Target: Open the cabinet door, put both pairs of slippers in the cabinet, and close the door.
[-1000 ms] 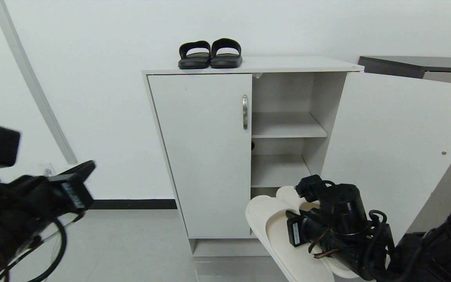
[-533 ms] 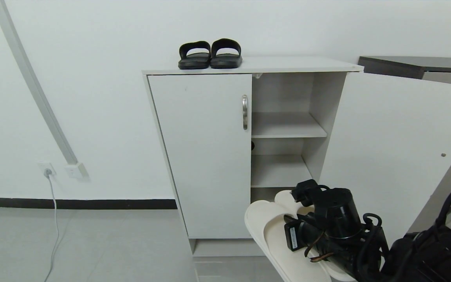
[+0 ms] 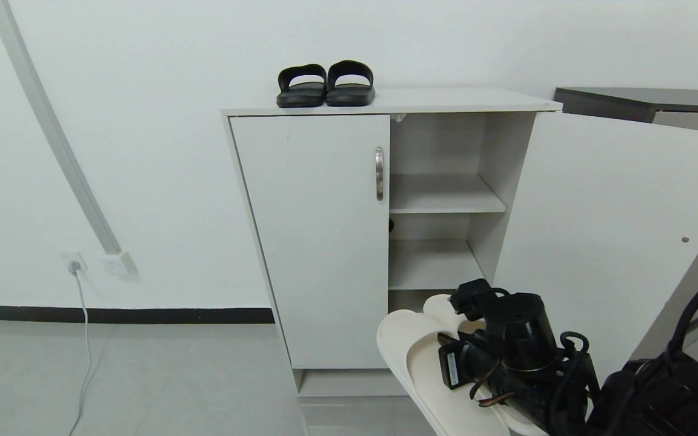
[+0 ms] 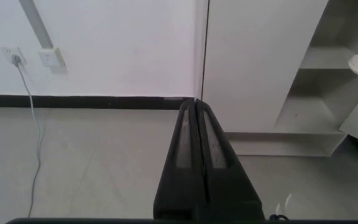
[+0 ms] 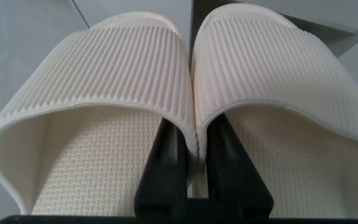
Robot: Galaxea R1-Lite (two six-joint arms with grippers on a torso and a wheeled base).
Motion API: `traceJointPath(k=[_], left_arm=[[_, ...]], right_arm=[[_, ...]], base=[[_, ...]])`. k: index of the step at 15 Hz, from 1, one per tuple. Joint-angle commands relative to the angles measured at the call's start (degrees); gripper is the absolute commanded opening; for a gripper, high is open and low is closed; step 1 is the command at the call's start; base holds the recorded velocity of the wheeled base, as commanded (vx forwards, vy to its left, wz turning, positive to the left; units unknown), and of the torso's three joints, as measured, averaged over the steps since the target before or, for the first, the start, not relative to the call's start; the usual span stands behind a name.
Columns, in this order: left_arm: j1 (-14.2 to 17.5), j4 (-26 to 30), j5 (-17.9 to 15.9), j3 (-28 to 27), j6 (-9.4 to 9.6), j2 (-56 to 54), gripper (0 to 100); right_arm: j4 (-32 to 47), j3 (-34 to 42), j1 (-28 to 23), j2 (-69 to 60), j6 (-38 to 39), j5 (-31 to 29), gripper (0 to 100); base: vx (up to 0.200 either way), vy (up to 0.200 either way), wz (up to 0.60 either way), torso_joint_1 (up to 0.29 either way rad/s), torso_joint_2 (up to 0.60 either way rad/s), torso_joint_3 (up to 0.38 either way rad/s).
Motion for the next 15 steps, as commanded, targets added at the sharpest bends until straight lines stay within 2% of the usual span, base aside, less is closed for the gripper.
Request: traceJointPath(k=[1, 4, 5, 8, 12, 14, 15], left_arm=[[0.0, 0.0, -0.3, 0.1, -0.09, -2.2, 0], [-0.4, 0.0, -0.5, 0.1, -0.09, -2.1, 0], [-0.4, 0.0, -0.4, 0.1, -0.88, -2.1, 0], [-0.4, 0.0, -0.2, 0.1, -0.71, -2.1, 0], [-0.4, 0.0, -0.1, 0.1, -0.79, -2.1, 0], [-0.4, 0.0, -0.2, 0.1, -0.88, -2.1, 0], [-0.4, 0.0, -0.2, 0.1, -0.79, -2.1, 0]], right_arm=[[-1.9, 0.0, 0.0, 1.2, -0.1, 0.0, 0], [-5.4, -0.4, 0.2, 3.8, -0.4, -1.1, 0], [-5.8, -0.5, 0.3, 4.1, -0.4, -2.1, 0], [-6.0, -4.6, 0.5, 5.5, -0.1, -8.0, 0], [-3.8, -12.9, 1.2, 11.6, 2.6, -20.2, 0], [-3.4, -15.0, 1.0, 13.9, 3.5, -23.2, 0], [-3.4, -14.9, 1.0, 14.0, 3.5, -23.3, 0]], base=[[0.000, 0.000, 0.00, 0.000, 0.00, 0.000], [0.000, 0.000, 0.00, 0.000, 0.00, 0.000], [0.000, 0.000, 0.00, 0.000, 0.00, 0.000], [0.000, 0.000, 0.00, 0.000, 0.00, 0.000], [0.000, 0.000, 0.00, 0.000, 0.00, 0.000], [0.000, 0.000, 0.00, 0.000, 0.00, 0.000], [0.000, -0.200, 0.00, 0.002, 0.00, 0.002]])
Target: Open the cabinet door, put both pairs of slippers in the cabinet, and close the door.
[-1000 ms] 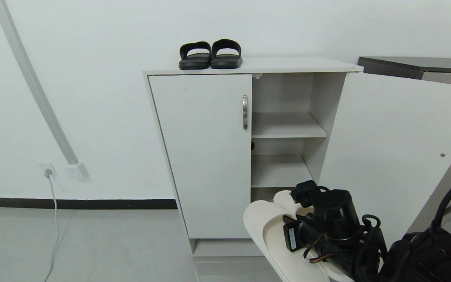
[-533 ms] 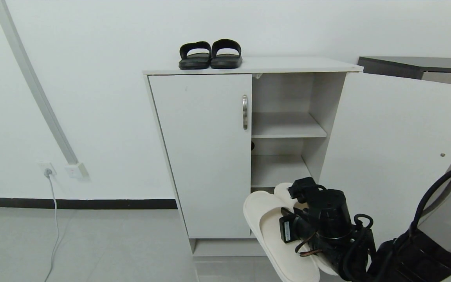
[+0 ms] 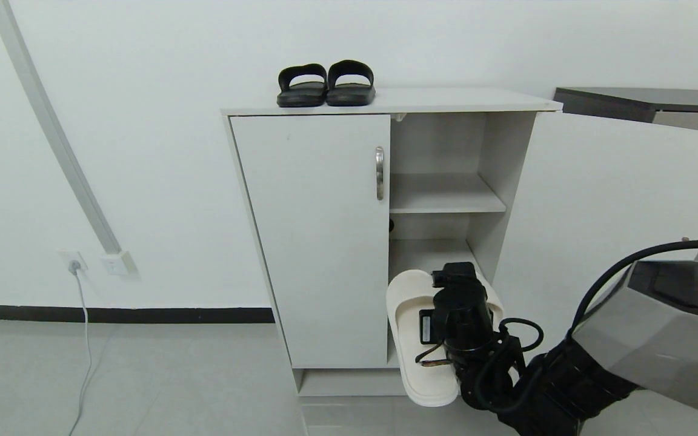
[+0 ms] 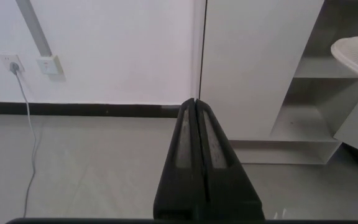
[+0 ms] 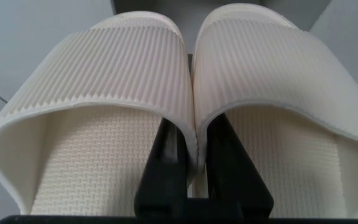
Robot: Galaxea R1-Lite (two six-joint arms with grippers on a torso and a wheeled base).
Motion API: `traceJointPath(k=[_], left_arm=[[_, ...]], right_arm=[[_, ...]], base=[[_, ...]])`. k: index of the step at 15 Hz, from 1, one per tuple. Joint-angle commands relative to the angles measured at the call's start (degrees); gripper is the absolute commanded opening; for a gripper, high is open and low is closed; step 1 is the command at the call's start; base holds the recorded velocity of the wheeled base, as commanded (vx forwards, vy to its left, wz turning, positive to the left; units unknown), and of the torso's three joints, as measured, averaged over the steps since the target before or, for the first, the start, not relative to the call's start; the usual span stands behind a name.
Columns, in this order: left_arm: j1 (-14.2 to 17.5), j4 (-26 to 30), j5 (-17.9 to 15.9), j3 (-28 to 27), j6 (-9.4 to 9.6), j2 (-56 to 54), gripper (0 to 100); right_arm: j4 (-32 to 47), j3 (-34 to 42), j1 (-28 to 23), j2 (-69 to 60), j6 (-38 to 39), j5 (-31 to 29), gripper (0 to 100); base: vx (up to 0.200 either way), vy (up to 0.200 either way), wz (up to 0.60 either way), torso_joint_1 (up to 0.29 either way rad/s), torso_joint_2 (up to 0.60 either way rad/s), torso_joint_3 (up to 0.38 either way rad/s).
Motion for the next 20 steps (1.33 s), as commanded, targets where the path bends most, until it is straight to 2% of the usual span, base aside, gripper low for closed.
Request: traceJointPath(k=[1, 5, 9, 13, 20], left_arm=[[0.0, 0.0, 0.0, 0.0, 0.01, 0.4, 0], [0.0, 0.0, 0.0, 0.0, -0.08, 0.4, 0], [0.0, 0.0, 0.0, 0.0, 0.01, 0.4, 0], [0.0, 0.0, 0.0, 0.0, 0.01, 0.4, 0], [0.0, 0.0, 0.0, 0.0, 0.10, 0.4, 0]], right_arm=[[0.0, -0.7, 0.0, 2.0, 0.0, -0.1, 0], [-0.1, -0.5, 0.0, 2.8, 0.0, -0.1, 0], [-0.3, -1.0, 0.1, 4.9, 0.1, 0.7, 0], [-1.0, -2.2, 0.1, 6.1, 0.0, 6.1, 0], [-1.1, -4.6, 0.1, 9.9, 0.0, 6.0, 0]], base=[[0.000, -0.200, 0.00, 0.002, 0.00, 0.002], [0.000, -0.200, 0.00, 0.004, 0.00, 0.002], [0.000, 0.000, 0.00, 0.000, 0.00, 0.000], [0.000, 0.000, 0.00, 0.000, 0.00, 0.000], [0.000, 0.000, 0.00, 0.001, 0.00, -0.013]])
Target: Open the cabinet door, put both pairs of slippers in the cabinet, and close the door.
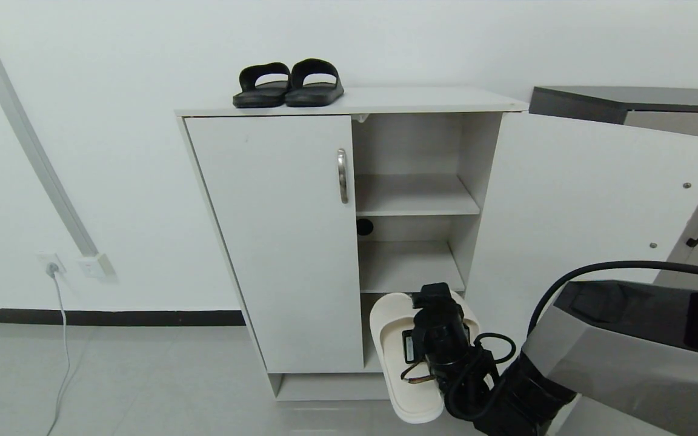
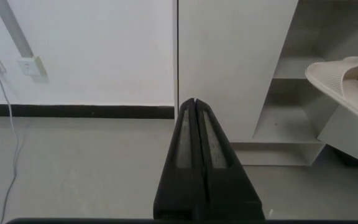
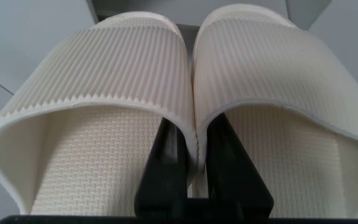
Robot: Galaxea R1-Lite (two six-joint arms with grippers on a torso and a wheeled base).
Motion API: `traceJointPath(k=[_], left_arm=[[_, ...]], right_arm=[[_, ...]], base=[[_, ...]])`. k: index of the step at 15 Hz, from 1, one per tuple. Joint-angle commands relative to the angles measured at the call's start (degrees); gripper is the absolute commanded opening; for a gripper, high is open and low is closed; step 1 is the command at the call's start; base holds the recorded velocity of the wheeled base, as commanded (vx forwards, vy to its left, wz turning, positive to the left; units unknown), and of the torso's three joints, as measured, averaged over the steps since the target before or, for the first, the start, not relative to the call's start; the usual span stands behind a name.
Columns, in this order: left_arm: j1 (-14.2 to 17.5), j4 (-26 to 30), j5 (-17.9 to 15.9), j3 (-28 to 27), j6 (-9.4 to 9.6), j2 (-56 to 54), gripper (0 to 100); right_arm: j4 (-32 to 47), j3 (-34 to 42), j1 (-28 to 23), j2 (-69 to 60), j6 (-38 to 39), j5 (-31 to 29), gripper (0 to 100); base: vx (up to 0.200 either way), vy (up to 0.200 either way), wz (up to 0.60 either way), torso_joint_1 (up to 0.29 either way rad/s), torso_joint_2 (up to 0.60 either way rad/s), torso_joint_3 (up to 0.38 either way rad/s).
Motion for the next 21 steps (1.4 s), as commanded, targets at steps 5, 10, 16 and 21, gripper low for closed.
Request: traceJointPath(k=[5, 10, 16, 21], left_arm=[[0.0, 0.0, 0.0, 0.0, 0.01, 0.3, 0], [0.0, 0.0, 0.0, 0.0, 0.01, 0.3, 0], [0.0, 0.0, 0.0, 0.0, 0.01, 0.3, 0], [0.0, 0.0, 0.0, 0.0, 0.01, 0.3, 0]], right_arm=[[0.2, -2.5, 0.0, 3.1, 0.0, 0.0, 0], [-7.4, -6.4, -0.6, 7.3, -2.4, -1.9, 0], [-18.5, -5.1, -2.8, 8.1, -10.1, -3.0, 0], [-17.6, -5.1, -3.5, 9.0, -9.0, -3.0, 0]], base=[[0.000, 0.000, 0.00, 0.002, 0.00, -0.178], [0.000, 0.000, 0.00, 0.004, 0.00, -0.140], [0.000, 0.000, 0.00, 0.000, 0.00, 0.000], [0.000, 0.000, 0.00, 0.000, 0.00, 0.000]])
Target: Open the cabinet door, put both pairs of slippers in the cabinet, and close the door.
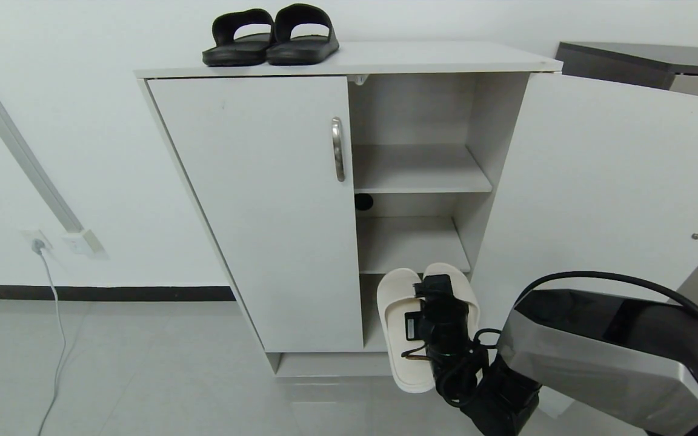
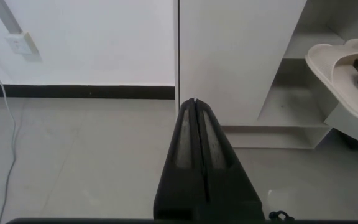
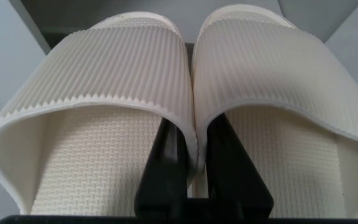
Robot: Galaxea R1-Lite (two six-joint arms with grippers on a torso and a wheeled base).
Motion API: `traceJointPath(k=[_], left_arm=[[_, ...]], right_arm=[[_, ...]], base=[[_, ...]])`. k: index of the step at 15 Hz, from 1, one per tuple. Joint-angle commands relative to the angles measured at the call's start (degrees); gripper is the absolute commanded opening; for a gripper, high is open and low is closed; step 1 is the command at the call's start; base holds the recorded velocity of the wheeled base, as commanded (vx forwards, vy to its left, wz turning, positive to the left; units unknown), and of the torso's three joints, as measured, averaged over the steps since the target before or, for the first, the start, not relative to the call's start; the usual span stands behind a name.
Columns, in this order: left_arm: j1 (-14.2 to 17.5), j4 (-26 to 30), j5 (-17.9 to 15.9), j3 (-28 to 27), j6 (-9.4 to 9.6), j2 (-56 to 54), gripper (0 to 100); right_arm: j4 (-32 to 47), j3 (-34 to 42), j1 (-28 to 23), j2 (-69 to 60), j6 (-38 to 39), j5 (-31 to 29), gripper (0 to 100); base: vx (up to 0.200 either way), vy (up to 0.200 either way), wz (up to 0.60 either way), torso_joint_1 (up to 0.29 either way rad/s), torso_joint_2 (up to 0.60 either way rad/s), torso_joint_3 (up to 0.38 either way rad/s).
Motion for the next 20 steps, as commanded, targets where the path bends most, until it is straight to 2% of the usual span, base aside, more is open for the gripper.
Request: traceJointPath(k=[1, 9, 11, 16, 20], left_arm=[[0.0, 0.0, 0.0, 0.0, -0.01, 0.1, 0], [0.0, 0.0, 0.0, 0.0, -0.01, 0.0, 0], [0.0, 0.0, 0.1, 0.0, -0.10, 0.1, 0], [0.0, 0.0, 0.1, 0.0, -0.10, 0.1, 0], [0.0, 0.0, 0.1, 0.0, -0.01, 0.1, 0]], right_arm=[[0.0, 0.0, -0.2, 0.3, 0.1, 0.0, 0], [0.0, -0.7, -0.5, 1.6, 0.9, 0.4, 0], [0.4, -2.2, -1.0, 2.5, 1.0, 0.8, 0], [8.8, -14.3, -2.7, 6.2, 1.0, 2.6, 0], [19.6, -28.3, -4.6, 9.5, 1.0, 4.4, 0]], base=[[0.200, 0.000, 0.00, 0.007, 0.00, 0.007], [0.200, 0.000, 0.00, 0.001, 0.00, 0.004], [0.000, 0.000, 0.00, 0.000, 0.00, 0.000], [0.000, 0.000, 0.00, 0.000, 0.00, 0.000], [0.000, 0.000, 0.00, 0.000, 0.00, 0.000]])
